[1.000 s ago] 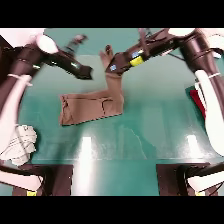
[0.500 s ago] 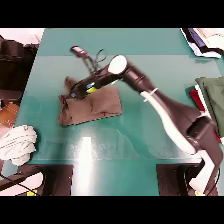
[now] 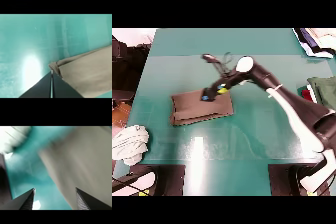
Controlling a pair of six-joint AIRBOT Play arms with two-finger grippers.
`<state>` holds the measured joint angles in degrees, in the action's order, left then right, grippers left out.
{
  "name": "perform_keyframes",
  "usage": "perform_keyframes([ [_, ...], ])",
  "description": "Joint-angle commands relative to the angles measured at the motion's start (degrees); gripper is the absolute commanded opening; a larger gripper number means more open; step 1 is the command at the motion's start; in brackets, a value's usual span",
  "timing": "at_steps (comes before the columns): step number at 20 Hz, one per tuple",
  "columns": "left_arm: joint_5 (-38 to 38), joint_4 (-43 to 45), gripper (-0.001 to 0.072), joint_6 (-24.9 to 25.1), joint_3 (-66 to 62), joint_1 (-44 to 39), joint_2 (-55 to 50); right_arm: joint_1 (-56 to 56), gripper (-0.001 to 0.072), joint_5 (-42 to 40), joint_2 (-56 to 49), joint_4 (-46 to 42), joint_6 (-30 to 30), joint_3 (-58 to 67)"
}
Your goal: Fold the shirts.
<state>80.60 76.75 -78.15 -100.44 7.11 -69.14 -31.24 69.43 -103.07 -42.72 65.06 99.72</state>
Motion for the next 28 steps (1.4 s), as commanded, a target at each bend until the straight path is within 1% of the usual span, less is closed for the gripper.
perform_keyframes([
  [1, 0.37, -1.51, 0.0029, -0.02, 0.02, 0.07, 0.09, 10.69, 0.0573, 5.01, 5.33, -3.41, 1.38, -13.35],
  [4, -0.07, -2.25, 0.0029, 0.09, 0.04, 0.07, 0.02, 18.23, 0.0574, -0.04, 6.86, -2.69, 5.18, -22.45],
  [6, -0.37, -2.29, 0.0029, 0.09, 0.04, 0.07, 0.00, 20.59, 0.0575, -2.47, 6.82, 2.36, 5.18, -26.51],
  [8, -0.70, -2.58, 0.0029, 0.09, 0.02, 0.07, -0.20, 20.41, 0.0575, -5.11, 5.97, 4.66, 4.92, -28.37],
  [10, -0.55, -2.95, 0.0029, 0.09, 0.04, 0.07, -0.52, 18.82, 0.0575, -6.10, 3.61, 5.73, 4.87, -27.26],
  [13, -0.28, -3.96, 0.0029, 0.11, 0.02, 0.07, -1.09, 14.32, 0.0575, -6.08, -1.33, 6.84, 4.92, -21.94],
  [17, 1.03, -3.98, 0.0029, 0.13, 0.02, 0.07, -1.09, 8.63, 0.0575, -10.08, -7.72, 16.37, 4.90, -14.71],
  [19, 1.49, -3.93, 0.0028, 0.15, 0.02, 0.07, -1.09, 6.19, 0.0573, -10.58, -10.91, 19.21, 4.87, -11.06],
  [20, 1.51, -3.93, 0.0029, 0.15, 0.02, 0.07, -1.09, 5.18, 0.0548, -10.45, -12.11, 19.08, 4.90, -9.33],
  [21, 1.51, -3.93, 0.0029, 0.15, 0.04, 0.07, -1.09, 4.20, 0.0366, -10.54, -12.94, 19.06, 4.68, -8.04],
  [23, 1.53, -3.93, 0.0029, 0.13, 0.04, 0.07, -1.09, 2.91, 0.0030, -10.78, -12.94, 19.04, 0.66, -6.75],
  [25, 1.62, -3.96, 0.0028, 0.13, 0.04, 0.07, -1.09, 2.84, 0.0018, -10.64, -11.37, 18.43, -1.14, -6.58],
  [28, 4.04, -3.87, 0.0028, 0.09, 0.04, -0.68, -1.09, 6.03, 0.0017, -7.23, -6.51, 11.78, -0.94, -6.73],
])
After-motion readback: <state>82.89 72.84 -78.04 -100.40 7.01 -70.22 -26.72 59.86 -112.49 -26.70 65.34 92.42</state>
